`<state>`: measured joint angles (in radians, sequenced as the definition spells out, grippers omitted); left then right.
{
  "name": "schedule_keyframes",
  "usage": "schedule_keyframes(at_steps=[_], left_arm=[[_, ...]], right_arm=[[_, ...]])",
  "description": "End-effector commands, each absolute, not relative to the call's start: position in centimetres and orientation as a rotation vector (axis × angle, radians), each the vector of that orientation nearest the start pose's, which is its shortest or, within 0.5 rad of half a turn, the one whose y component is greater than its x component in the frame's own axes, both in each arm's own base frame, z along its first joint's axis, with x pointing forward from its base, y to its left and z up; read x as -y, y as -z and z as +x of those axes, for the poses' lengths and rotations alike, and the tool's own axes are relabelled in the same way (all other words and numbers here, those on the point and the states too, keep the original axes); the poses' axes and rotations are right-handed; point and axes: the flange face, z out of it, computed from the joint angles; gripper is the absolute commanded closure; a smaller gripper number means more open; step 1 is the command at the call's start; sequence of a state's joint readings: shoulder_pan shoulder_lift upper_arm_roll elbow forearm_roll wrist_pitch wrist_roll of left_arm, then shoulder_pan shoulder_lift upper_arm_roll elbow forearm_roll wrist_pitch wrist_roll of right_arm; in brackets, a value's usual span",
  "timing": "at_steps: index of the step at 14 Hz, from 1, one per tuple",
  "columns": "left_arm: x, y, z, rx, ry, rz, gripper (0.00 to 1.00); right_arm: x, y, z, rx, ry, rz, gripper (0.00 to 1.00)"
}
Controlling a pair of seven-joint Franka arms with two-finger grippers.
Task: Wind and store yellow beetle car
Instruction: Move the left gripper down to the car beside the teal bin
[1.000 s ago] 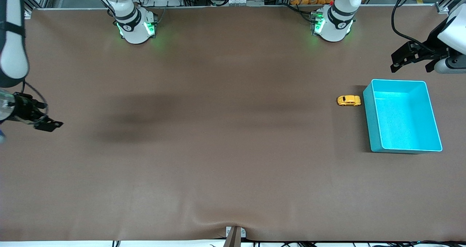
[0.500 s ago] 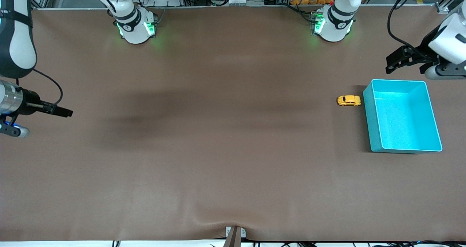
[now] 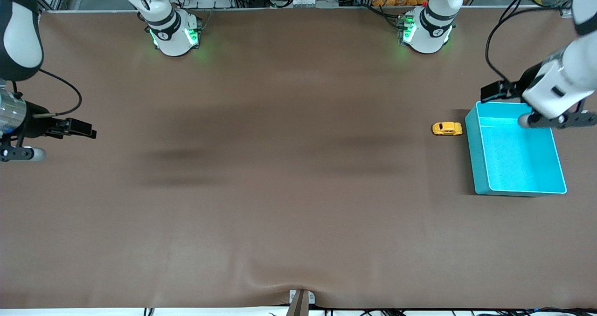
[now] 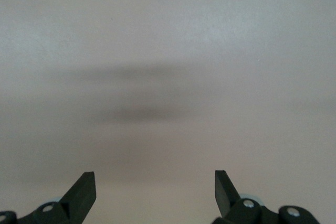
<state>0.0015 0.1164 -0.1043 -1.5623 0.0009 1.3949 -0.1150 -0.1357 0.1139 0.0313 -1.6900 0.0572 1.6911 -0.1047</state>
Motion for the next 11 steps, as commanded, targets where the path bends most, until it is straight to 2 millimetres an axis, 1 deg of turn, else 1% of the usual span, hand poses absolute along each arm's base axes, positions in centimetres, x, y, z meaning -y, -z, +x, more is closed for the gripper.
schedule_keyframes(at_steps=[1,2,3,5,7,9,11], left_arm=[[6.3,-50.5,57.6,0.135,-0.585,-3.062,0.00],[6.5,-48.8,57.9,0.214,-0.617,-3.040,0.00],[6.8,-46.9,57.8,0.260,-0.641,-3.023,0.00],[7.0,-43.0,56.6,0.361,-0.650,-2.996,0.00],[6.7,-40.0,54.4,0.471,-0.626,-2.968,0.00],[6.5,-36.9,51.9,0.589,-0.576,-2.942,0.00],[6.0,-34.0,48.8,0.736,-0.503,-2.911,0.00]], right_arm=[[4.7,-54.3,56.0,0.026,-0.083,-3.058,0.00],[4.6,-54.9,55.3,0.034,-0.063,-3.046,0.00],[4.3,-55.5,54.9,0.043,-0.047,-3.045,0.00],[3.2,-56.6,54.7,0.077,-0.013,-3.048,0.00],[3.1,-56.9,54.6,0.108,0.000,-3.048,0.00],[2.5,-57.0,55.1,0.128,0.027,-3.050,0.00],[2.1,-57.1,55.2,0.145,0.032,-3.060,0.00]])
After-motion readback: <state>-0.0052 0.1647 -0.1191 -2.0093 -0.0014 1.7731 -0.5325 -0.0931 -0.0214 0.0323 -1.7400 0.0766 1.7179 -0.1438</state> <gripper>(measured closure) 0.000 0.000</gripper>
